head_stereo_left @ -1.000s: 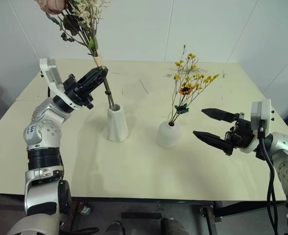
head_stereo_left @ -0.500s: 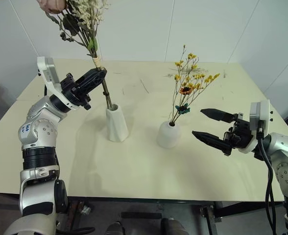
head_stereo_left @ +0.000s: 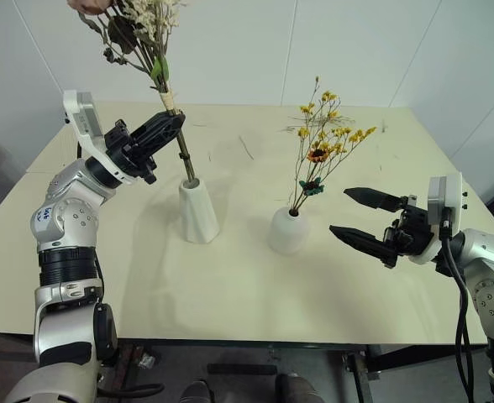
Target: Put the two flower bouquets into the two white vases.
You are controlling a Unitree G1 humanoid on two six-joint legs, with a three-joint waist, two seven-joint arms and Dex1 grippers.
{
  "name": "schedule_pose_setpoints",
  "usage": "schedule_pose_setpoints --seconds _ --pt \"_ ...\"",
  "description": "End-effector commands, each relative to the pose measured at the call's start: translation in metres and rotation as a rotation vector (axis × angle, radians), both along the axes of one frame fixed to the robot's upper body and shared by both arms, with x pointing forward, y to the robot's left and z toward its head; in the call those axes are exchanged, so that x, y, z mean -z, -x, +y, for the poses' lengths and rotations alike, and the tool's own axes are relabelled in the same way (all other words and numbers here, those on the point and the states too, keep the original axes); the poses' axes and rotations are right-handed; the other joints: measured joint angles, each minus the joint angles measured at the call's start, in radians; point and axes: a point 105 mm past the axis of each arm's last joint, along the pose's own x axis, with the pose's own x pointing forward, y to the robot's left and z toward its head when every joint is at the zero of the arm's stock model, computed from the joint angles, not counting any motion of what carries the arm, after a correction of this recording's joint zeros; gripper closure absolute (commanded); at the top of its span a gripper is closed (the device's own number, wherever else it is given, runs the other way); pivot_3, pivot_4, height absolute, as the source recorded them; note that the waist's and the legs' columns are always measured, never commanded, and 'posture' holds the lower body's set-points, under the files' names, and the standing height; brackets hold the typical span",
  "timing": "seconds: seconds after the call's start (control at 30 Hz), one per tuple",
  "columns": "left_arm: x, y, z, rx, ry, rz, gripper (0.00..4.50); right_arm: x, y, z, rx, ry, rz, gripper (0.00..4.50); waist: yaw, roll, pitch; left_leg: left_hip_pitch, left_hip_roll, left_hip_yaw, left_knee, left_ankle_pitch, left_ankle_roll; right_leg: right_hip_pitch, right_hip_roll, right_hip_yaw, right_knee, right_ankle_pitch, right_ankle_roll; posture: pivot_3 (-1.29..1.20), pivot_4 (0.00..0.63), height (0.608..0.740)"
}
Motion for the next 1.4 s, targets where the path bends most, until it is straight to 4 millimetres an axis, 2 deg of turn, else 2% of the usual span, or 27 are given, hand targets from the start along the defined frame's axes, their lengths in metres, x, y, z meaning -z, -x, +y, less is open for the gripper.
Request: schedule_pose_setpoints --seconds 0.03,0.4,0.53,0.8,1.03,1.1,1.27,1.4 --pt "-0.008 0.005 0.001 -0.009 -0.014 -0.053 4.42 -0.009 0.007 0.003 -0.012 -0.005 -0.059 0.00 0.000 0.000 0.000 0.000 0.000 0.000 0.000 0.000 0.000 0.000 0.000 0.000 0.000 0.000 0.000 0.00 0.150 0.740" --pt "0.008 -0.001 0.005 -0.035 -0.003 -0.027 4.42 -0.009 0.007 0.001 0.000 -0.005 -0.059 0.00 0.000 0.000 0.000 0.000 0.000 0.000 0.000 0.000 0.000 0.000 0.000 0.000 0.000 0.000 0.000 0.00 0.150 0.740" --pt "0.023 -0.008 0.001 -0.049 0.006 -0.002 4.42 -0.009 0.006 0.001 0.005 -0.012 -0.059 0.00 0.000 0.000 0.000 0.000 0.000 0.000 0.000 0.000 0.000 0.000 0.000 0.000 0.000 0.000 0.000 0.00 0.150 0.740" --pt "0.037 -0.014 -0.004 -0.064 -0.001 0.007 4.42 -0.008 0.007 0.001 0.009 -0.017 -0.057 0.00 0.001 0.000 0.000 0.000 0.000 0.000 -0.001 0.000 0.000 0.000 0.000 0.000 -0.001 0.000 0.000 0.00 0.150 0.740" --pt "0.041 -0.011 -0.006 -0.016 -0.008 0.024 4.42 -0.006 0.008 -0.001 0.017 -0.022 -0.053 0.00 0.000 0.000 0.000 0.000 0.000 0.000 0.000 0.000 0.000 0.000 0.000 0.000 -0.001 0.000 0.000 0.00 0.150 0.740" --pt "0.042 -0.010 -0.006 -0.016 -0.020 0.027 3.70 -0.006 0.008 -0.001 0.018 -0.023 -0.052 0.00 0.000 0.000 0.000 0.000 0.000 0.000 0.000 0.000 0.000 0.000 0.000 0.000 -0.001 0.000 0.000 0.00 0.150 0.740" --pt "0.042 -0.002 0.001 -0.018 -0.047 0.040 2.35 -0.004 0.008 -0.002 0.024 -0.028 -0.052 0.00 -0.002 0.000 0.000 0.000 0.000 0.000 -0.001 0.000 0.000 0.000 0.000 0.000 -0.001 0.000 0.000 0.00 0.150 0.740" --pt "0.040 0.002 0.018 -0.117 -0.122 0.005 1.15 -0.002 0.006 -0.002 0.024 -0.034 -0.051 0.00 -0.001 0.000 0.000 0.000 0.000 0.000 -0.001 0.000 0.000 0.000 0.000 0.000 -0.001 0.000 0.000 0.00 0.150 0.740"
